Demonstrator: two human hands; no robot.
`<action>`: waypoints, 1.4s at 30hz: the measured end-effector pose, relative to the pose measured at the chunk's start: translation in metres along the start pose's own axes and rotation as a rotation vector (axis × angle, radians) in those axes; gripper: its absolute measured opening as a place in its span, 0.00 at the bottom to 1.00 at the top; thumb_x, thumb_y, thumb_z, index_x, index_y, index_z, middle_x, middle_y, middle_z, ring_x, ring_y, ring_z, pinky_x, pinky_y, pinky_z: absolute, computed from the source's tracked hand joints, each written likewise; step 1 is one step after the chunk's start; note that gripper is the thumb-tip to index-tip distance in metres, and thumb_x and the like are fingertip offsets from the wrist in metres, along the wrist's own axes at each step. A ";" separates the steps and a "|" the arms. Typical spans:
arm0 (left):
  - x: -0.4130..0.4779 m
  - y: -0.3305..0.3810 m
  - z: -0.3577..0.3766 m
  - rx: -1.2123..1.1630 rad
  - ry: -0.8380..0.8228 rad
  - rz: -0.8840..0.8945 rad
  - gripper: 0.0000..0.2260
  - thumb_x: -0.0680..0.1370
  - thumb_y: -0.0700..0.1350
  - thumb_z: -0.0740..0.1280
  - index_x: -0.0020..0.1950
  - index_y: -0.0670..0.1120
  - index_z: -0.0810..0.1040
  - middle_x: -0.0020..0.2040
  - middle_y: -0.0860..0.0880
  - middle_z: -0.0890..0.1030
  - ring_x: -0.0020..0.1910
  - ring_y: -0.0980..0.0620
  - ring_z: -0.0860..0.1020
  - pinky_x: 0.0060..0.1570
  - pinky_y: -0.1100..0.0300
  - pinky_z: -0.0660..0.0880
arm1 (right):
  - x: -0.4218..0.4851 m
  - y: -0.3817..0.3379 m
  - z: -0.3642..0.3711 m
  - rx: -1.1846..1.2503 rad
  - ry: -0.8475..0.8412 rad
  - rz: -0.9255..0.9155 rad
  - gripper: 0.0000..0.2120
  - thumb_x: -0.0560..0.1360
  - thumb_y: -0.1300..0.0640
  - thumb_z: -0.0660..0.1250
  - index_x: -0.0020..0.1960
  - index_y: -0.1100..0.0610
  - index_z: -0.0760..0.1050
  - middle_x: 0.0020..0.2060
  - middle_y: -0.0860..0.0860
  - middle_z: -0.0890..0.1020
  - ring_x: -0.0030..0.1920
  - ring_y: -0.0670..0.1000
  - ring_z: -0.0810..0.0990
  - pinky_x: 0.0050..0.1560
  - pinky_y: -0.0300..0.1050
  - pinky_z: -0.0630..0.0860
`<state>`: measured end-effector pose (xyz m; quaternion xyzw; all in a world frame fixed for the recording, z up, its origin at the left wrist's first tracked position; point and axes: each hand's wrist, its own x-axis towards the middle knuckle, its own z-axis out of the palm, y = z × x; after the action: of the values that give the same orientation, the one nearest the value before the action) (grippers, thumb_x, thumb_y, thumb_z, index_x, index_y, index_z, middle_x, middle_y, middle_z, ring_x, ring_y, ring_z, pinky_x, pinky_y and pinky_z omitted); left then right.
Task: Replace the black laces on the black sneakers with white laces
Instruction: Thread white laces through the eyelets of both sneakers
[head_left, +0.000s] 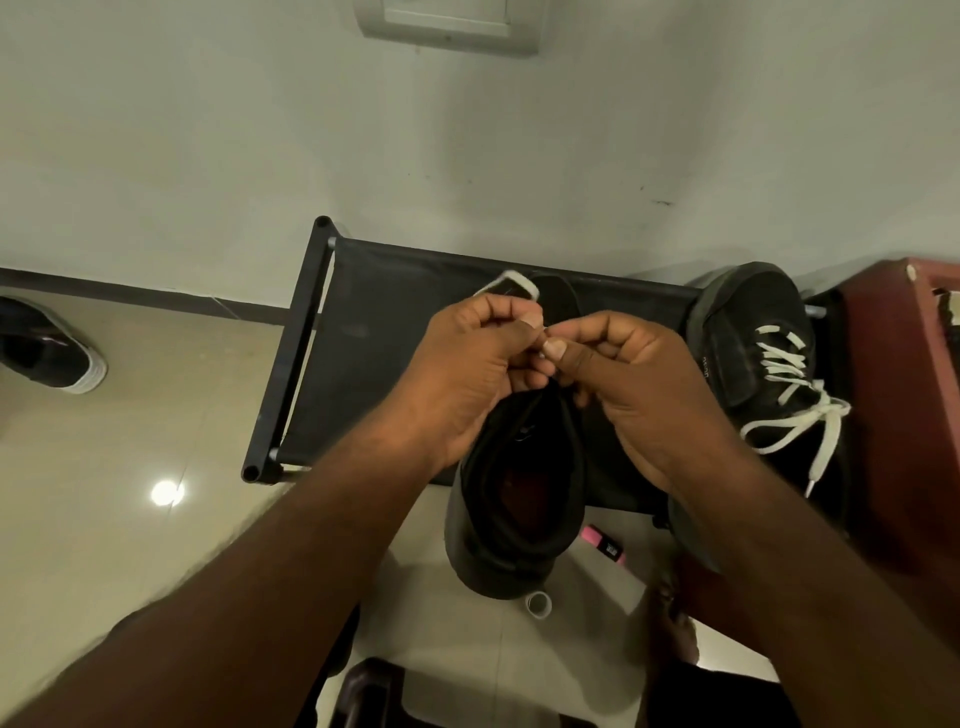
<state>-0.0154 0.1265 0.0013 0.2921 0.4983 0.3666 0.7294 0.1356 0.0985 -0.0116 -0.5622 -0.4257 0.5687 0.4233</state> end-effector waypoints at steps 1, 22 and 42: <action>0.000 0.000 0.000 0.001 0.004 0.018 0.04 0.80 0.35 0.65 0.53 0.39 0.77 0.38 0.44 0.80 0.34 0.53 0.79 0.37 0.63 0.79 | 0.000 -0.001 0.000 0.021 0.009 0.000 0.04 0.74 0.61 0.72 0.49 0.56 0.82 0.38 0.52 0.85 0.38 0.47 0.80 0.36 0.38 0.74; -0.005 -0.002 -0.013 0.141 0.182 -0.045 0.15 0.73 0.32 0.72 0.58 0.42 0.79 0.42 0.47 0.83 0.43 0.53 0.84 0.47 0.59 0.82 | -0.041 -0.016 0.021 -1.140 0.013 -0.208 0.01 0.76 0.54 0.67 0.47 0.50 0.75 0.57 0.46 0.76 0.53 0.48 0.74 0.48 0.41 0.72; -0.004 -0.008 -0.011 0.588 0.209 0.071 0.12 0.72 0.36 0.75 0.52 0.47 0.78 0.40 0.49 0.83 0.37 0.58 0.81 0.35 0.73 0.75 | -0.042 -0.001 0.036 -1.297 0.043 -0.054 0.15 0.84 0.48 0.55 0.63 0.48 0.77 0.62 0.46 0.77 0.59 0.49 0.76 0.48 0.41 0.69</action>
<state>-0.0249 0.1199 -0.0068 0.4685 0.6447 0.2598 0.5452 0.1003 0.0580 0.0013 -0.7041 -0.6882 0.1739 0.0204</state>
